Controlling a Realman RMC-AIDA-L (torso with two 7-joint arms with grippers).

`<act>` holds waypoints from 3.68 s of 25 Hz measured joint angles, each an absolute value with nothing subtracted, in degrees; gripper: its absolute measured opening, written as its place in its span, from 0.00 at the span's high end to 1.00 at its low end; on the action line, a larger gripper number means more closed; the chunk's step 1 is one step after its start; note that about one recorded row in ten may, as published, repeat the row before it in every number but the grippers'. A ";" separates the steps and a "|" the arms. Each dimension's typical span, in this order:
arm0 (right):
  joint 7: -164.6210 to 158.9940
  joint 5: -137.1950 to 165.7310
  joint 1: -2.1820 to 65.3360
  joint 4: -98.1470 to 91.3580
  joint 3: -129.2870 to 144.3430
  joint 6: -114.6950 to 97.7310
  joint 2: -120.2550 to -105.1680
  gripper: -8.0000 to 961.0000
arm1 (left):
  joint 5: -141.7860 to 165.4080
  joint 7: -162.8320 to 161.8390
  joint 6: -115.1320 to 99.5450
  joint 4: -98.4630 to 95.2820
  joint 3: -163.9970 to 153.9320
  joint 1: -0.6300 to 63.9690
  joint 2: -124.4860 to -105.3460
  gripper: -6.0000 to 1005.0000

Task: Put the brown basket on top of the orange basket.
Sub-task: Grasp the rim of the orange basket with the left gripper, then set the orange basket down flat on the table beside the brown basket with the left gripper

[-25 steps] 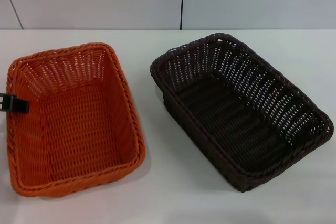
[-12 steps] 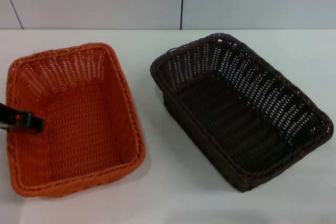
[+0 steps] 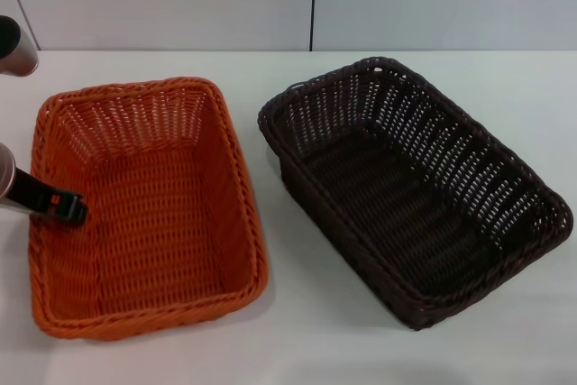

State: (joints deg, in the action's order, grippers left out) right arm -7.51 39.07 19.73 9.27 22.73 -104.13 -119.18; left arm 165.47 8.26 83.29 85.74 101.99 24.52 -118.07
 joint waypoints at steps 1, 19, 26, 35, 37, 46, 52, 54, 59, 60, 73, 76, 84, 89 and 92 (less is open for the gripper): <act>-7.62 38.96 19.53 9.27 22.39 -104.41 -119.20 0.21 | 165.49 8.29 83.36 86.14 101.74 24.33 -118.08 0.48; -7.89 38.92 18.65 9.35 21.61 -104.47 -119.23 0.21 | 165.49 8.69 85.15 93.13 100.39 23.36 -117.94 0.74; -7.92 38.82 18.05 9.36 21.62 -104.62 -119.27 0.21 | 165.53 12.17 87.44 100.25 101.03 22.67 -117.72 0.76; -7.98 38.94 17.74 9.64 21.68 -105.61 -119.30 0.21 | 165.60 23.17 90.46 109.64 102.17 19.96 -117.23 0.83; -8.03 38.95 17.74 9.89 21.82 -107.08 -119.31 0.21 | 165.63 25.00 90.52 110.85 103.28 19.61 -117.17 0.84; -8.06 38.75 16.96 11.59 21.06 -111.32 -119.31 0.21 | 165.73 33.16 93.69 115.16 103.92 20.00 -116.93 0.84; -8.07 38.60 15.47 11.93 20.96 -111.46 -119.42 0.21 | 165.80 37.95 92.65 114.95 102.01 20.94 -117.05 0.84; -8.07 38.57 14.91 11.95 20.94 -111.49 -119.43 0.21 | 165.79 39.20 91.94 114.88 101.49 20.81 -117.15 0.84; -8.06 38.57 15.25 11.96 20.91 -110.92 -119.44 0.21 | 165.79 46.32 89.21 114.37 100.34 20.16 -117.42 0.84; -8.06 38.57 15.25 11.96 20.91 -110.92 -119.44 0.21 | 165.75 49.18 88.23 113.79 100.27 20.06 -117.50 0.84; -8.09 38.56 17.20 11.95 20.89 -110.91 -119.36 0.21 | 165.60 70.34 82.33 107.52 99.96 19.81 -117.61 0.85; -8.08 38.53 17.14 11.95 20.84 -110.97 -119.37 0.21 | 165.61 71.63 82.40 110.35 100.06 20.06 -117.67 0.85; -7.84 38.49 16.28 12.02 20.82 -110.84 -119.43 0.21 | 165.57 74.47 83.04 112.38 99.72 20.35 -117.77 0.85; -7.88 38.49 16.22 12.04 20.29 -110.79 -119.44 0.21 | 165.54 74.98 83.14 111.31 98.48 20.49 -117.77 0.85; -7.94 38.49 16.48 12.04 19.78 -110.77 -119.44 0.21 | 165.52 75.24 83.15 110.98 97.72 20.58 -117.79 0.85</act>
